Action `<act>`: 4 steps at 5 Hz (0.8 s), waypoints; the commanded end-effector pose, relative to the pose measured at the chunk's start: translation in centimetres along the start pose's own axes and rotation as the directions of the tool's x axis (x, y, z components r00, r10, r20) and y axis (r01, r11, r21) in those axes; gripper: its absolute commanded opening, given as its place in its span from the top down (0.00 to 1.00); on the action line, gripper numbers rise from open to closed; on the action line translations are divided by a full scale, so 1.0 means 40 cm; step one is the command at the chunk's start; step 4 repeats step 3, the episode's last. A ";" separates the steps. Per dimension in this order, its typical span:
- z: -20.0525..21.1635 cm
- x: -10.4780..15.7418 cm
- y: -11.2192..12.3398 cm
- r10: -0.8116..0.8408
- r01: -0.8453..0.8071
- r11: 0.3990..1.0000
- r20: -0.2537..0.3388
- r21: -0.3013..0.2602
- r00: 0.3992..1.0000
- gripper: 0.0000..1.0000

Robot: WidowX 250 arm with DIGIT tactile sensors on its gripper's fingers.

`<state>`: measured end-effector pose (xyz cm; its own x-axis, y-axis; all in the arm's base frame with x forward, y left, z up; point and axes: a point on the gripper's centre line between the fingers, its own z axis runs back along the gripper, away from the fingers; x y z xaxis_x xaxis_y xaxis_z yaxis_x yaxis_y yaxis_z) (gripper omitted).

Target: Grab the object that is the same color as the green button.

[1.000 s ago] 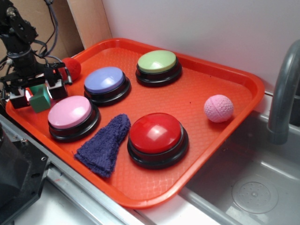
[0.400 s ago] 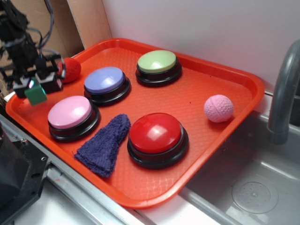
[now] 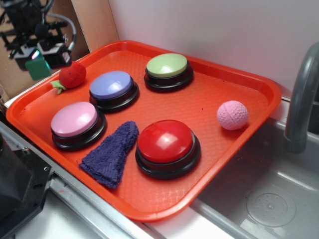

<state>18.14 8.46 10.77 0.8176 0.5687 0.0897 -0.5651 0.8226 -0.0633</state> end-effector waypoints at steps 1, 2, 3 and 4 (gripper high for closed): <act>0.131 -0.082 -0.152 -0.266 0.268 0.963 0.053 -0.027 0.962 1.00; 0.129 -0.133 -0.196 -0.344 0.345 0.938 0.035 -0.026 0.938 1.00; 0.114 -0.128 -0.180 -0.297 0.297 0.955 0.007 -0.016 0.955 1.00; 0.114 -0.128 -0.180 -0.297 0.297 0.955 0.007 -0.016 0.955 1.00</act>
